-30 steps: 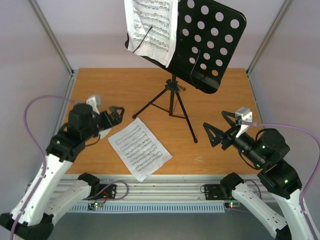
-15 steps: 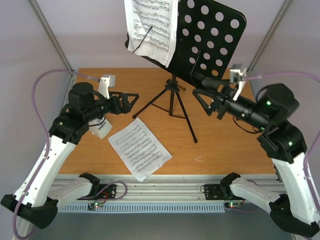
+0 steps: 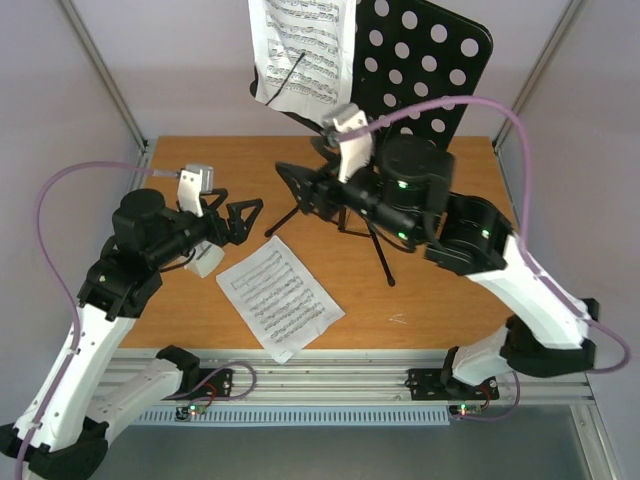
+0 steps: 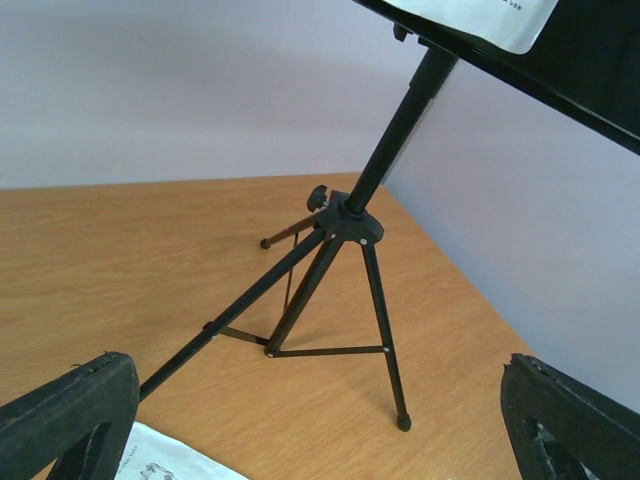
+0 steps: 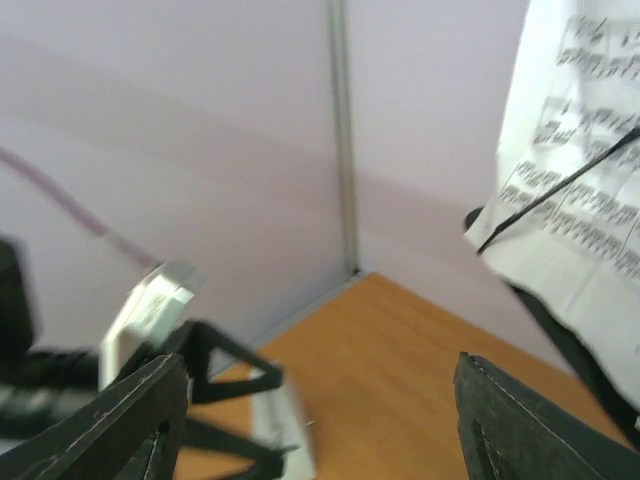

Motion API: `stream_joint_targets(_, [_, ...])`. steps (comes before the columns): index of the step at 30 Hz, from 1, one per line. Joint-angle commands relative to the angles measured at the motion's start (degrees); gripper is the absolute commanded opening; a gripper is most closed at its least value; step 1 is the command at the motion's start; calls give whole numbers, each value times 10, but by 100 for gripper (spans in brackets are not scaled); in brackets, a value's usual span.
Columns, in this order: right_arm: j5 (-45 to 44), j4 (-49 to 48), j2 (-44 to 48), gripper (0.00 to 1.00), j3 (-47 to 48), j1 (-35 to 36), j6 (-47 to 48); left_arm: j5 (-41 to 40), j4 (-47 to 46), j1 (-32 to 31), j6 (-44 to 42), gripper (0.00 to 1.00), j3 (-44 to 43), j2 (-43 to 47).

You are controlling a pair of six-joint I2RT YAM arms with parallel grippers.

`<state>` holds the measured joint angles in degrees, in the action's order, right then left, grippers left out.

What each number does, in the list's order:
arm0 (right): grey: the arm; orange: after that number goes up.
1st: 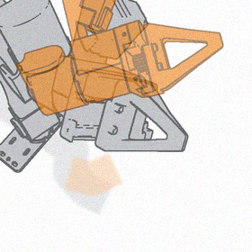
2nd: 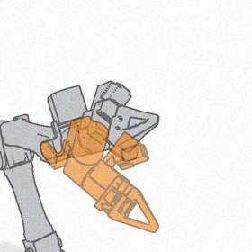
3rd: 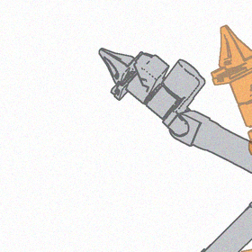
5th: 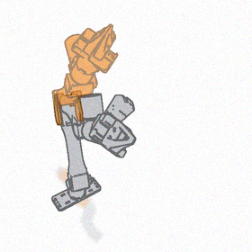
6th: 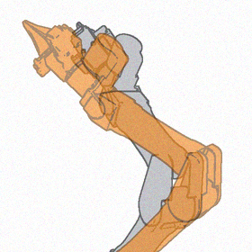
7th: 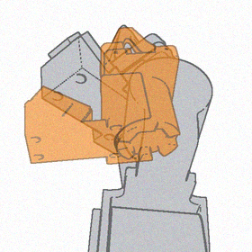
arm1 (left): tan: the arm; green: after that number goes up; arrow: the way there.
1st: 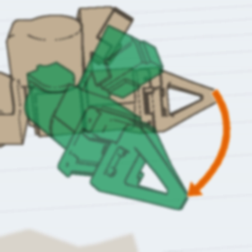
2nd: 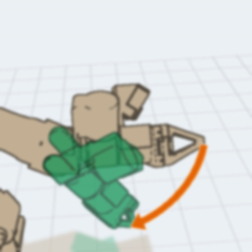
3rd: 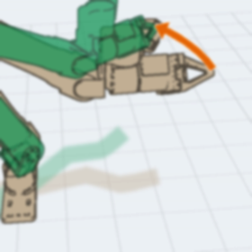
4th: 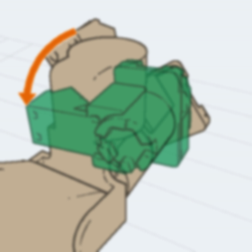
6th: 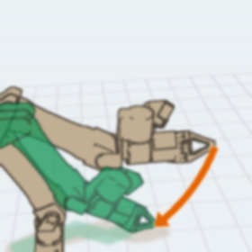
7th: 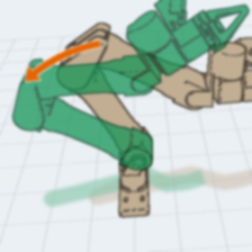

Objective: Pack up the instrument practice props
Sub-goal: Place the sheet music at the center of the board, then pick up the sheet music from the music stand.

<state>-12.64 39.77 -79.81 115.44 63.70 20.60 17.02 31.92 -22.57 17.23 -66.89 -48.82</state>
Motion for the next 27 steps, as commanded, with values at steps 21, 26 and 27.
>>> stream_joint_targets(21, [-70, 159, -214, 79, 344, -118, 7, -20, -36, 1, -30, 99, 32, 62])
stream_joint_targets(26, [-117, 122, -203, 81, 305, -118, 23, -22, -36, 1, -29, 99, 34, 61])
stream_joint_targets(27, [-127, 113, -202, 81, 303, -118, 29, -22, -36, 1, -30, 99, 34, 62])
